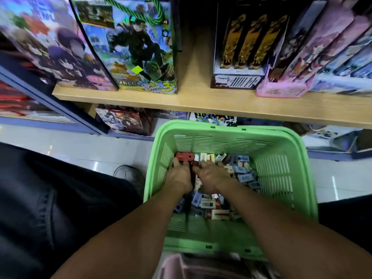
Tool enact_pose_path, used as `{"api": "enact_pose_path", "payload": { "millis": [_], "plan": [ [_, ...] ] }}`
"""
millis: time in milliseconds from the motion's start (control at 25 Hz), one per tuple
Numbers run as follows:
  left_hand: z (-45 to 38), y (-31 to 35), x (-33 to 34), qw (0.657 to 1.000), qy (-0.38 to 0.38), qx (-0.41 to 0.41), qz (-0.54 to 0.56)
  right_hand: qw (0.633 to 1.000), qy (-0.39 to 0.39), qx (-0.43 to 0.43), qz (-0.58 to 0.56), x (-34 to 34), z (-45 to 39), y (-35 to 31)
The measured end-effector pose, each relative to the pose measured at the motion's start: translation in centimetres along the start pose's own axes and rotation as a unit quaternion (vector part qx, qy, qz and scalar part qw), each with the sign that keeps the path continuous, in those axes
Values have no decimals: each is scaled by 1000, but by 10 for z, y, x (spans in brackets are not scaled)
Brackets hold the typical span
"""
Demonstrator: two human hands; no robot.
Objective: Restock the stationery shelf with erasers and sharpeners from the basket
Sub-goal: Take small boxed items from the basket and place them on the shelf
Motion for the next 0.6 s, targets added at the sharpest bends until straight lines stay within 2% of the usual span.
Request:
{"api": "enact_pose_path", "payload": {
  "millis": [320,440,600],
  "plan": [
    [3,6,19,999,-28,20,3,999,8,-11,29,11,15,10],
    [10,2,20,996,-36,13,78,999,-2,-38,12,15,28,17],
    [9,3,16,978,-7,46,203,998,-47,0,-40,3,47,48]
  ]
}}
Point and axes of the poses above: each hand's wrist, its own z-axis away from the middle knuckle, its own x-axis out of the palm, y = z × x, the point moved 8 cm from there along -z, towards the middle knuckle, and after that the axes turned 15 degrees about -y, right-handed, at the moved point
